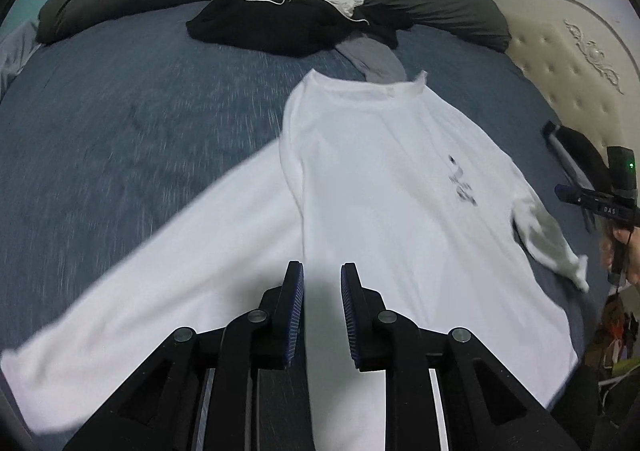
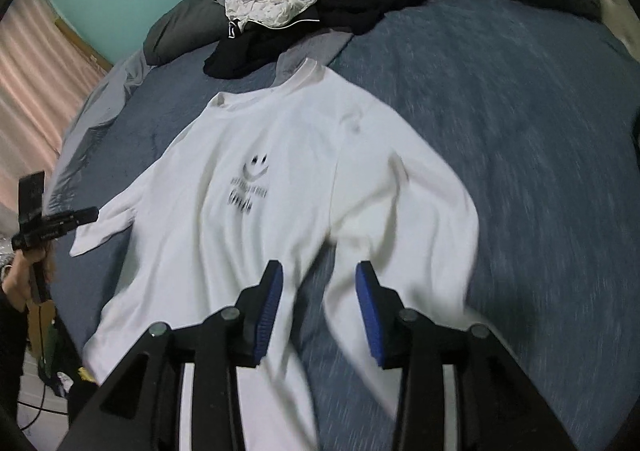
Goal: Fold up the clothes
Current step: 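Open both grippers and lift them off the shirt, then move both open grippers over the shirt toward the collar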
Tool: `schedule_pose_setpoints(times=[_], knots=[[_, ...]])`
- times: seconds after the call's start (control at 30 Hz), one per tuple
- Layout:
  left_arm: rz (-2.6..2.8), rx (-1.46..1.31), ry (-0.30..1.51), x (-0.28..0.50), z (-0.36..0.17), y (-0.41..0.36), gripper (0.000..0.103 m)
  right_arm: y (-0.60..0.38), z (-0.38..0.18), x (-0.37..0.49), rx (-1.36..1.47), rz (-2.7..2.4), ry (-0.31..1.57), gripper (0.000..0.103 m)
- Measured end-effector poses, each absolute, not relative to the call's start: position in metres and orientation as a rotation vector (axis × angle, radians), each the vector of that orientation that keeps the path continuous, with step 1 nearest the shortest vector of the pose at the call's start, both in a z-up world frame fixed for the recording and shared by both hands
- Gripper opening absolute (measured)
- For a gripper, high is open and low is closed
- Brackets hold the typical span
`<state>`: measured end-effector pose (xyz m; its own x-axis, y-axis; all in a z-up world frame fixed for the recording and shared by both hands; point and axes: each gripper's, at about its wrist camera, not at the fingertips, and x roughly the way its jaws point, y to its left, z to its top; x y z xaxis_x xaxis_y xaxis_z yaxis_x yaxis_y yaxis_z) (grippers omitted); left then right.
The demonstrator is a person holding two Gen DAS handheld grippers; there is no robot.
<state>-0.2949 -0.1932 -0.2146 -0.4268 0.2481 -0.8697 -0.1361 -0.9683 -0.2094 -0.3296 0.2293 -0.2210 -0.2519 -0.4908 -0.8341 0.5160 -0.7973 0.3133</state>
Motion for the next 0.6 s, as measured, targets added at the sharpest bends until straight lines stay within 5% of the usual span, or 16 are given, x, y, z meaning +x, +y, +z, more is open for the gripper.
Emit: schedule_pose_setpoints(times=[0.17, 0.3, 0.6], knots=[[2.480, -1.532, -0.149, -0.344, -0.225, -0.192, 0.021, 0.191, -0.236, -0.376, 1.354, -2.093, 0.114, 0.040], [2.481, -1.532, -0.166, -0.377, -0.236, -0.191, 0.022, 0.163, -0.244, -0.409, 1.332, -2.117, 0.176, 0.061], [2.490, -1.544, -0.171, -0.424, -0.252, -0.194, 0.022, 0.096, -0.266, -0.466, 1.332, -2.093, 0.353, 0.061]])
